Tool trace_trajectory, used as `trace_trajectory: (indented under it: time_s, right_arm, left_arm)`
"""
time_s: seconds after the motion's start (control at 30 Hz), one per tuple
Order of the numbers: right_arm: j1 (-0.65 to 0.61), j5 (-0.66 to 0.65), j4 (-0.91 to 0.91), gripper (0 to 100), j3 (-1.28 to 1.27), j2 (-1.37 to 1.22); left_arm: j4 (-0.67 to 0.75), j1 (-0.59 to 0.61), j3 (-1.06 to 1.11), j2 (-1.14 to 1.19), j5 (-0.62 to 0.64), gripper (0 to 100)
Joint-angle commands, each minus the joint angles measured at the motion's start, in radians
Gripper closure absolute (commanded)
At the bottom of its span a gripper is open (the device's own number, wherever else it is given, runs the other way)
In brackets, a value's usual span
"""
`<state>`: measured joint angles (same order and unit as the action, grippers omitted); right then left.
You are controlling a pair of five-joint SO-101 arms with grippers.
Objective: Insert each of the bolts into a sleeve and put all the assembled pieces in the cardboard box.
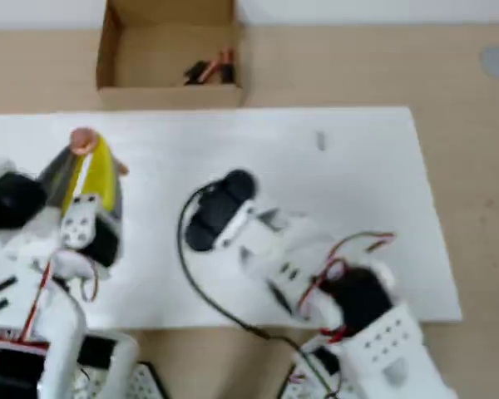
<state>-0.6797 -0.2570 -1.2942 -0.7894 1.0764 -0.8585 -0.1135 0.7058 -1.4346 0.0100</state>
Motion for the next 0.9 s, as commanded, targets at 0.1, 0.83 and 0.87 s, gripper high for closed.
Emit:
trace_trajectory:
  time_s: [0.1, 0.83, 0.87]
  right_arm:
    - [-0.176, 0.106, 0.305, 99.1, -0.061, 0.119]
    - [-0.193, 0.229, 0.933, 98.9, -0.835, 0.773]
    - [-0.182, 0.273, 0.934, 98.9, -0.837, 0.773]
  left_arm:
    - [0.032, -0.048, -0.015, 0.022, -0.002, 99]
    - [-0.172, -0.288, -0.164, 0.021, 0.040, 99]
    - [-0.190, -0.287, -0.164, 0.019, 0.038, 99]
